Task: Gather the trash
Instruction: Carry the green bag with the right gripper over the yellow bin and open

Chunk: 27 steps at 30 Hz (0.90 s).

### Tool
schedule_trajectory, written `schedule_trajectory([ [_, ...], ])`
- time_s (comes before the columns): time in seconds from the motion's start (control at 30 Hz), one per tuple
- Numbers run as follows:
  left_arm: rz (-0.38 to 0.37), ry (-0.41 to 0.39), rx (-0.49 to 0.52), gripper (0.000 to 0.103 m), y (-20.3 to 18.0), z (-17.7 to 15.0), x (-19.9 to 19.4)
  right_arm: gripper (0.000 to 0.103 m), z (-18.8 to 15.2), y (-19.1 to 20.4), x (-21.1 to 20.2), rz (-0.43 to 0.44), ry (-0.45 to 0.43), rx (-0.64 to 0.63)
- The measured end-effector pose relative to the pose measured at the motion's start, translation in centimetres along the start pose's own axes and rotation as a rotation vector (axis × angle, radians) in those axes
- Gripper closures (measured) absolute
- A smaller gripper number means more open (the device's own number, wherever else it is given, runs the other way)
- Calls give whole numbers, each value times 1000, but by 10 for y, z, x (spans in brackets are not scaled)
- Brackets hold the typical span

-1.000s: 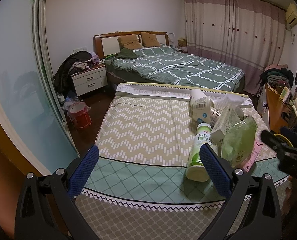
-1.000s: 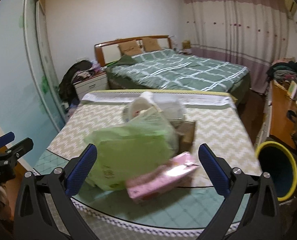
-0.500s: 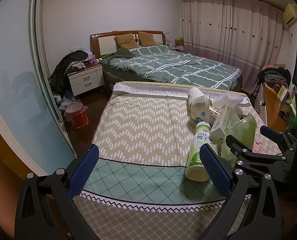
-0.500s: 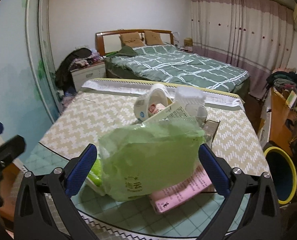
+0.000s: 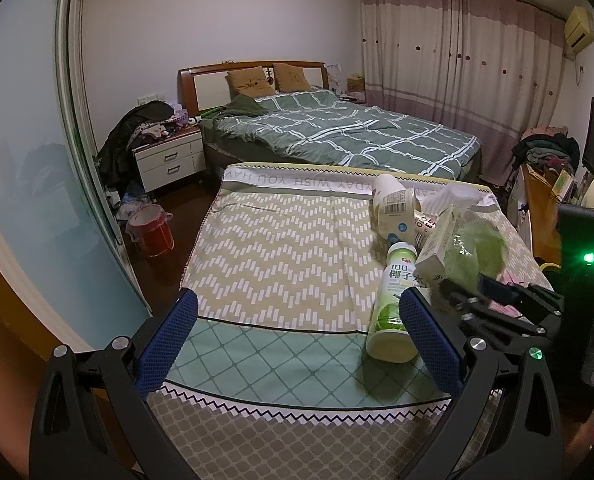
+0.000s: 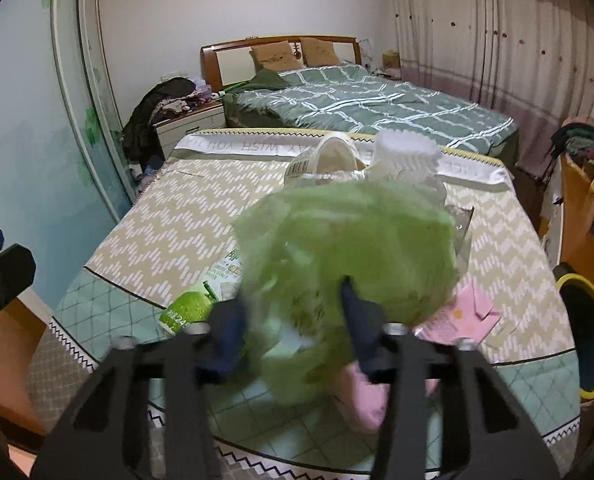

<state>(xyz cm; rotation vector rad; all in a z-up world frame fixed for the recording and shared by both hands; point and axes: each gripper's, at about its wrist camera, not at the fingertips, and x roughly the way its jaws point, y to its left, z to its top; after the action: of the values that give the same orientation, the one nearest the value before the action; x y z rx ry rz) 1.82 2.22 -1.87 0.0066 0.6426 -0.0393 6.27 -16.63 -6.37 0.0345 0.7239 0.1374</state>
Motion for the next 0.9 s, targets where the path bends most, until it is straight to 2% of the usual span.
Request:
schedule_trajectory([
  [0.17, 0, 6, -4, 4, 0, -1, 2, 93, -1, -6, -19, 58, -48, 18],
  [0.5, -10, 1, 2, 4, -1, 0, 0, 95, 8, -13, -75, 122, -187, 17],
  [0.67, -31, 4, 11, 4, -7, 0, -1, 95, 14, -38, -100, 104, -237, 60],
  [0.9, -78, 19, 46, 4, -29, -1, 3, 95, 16, -95, -118, 15, -270, 121],
])
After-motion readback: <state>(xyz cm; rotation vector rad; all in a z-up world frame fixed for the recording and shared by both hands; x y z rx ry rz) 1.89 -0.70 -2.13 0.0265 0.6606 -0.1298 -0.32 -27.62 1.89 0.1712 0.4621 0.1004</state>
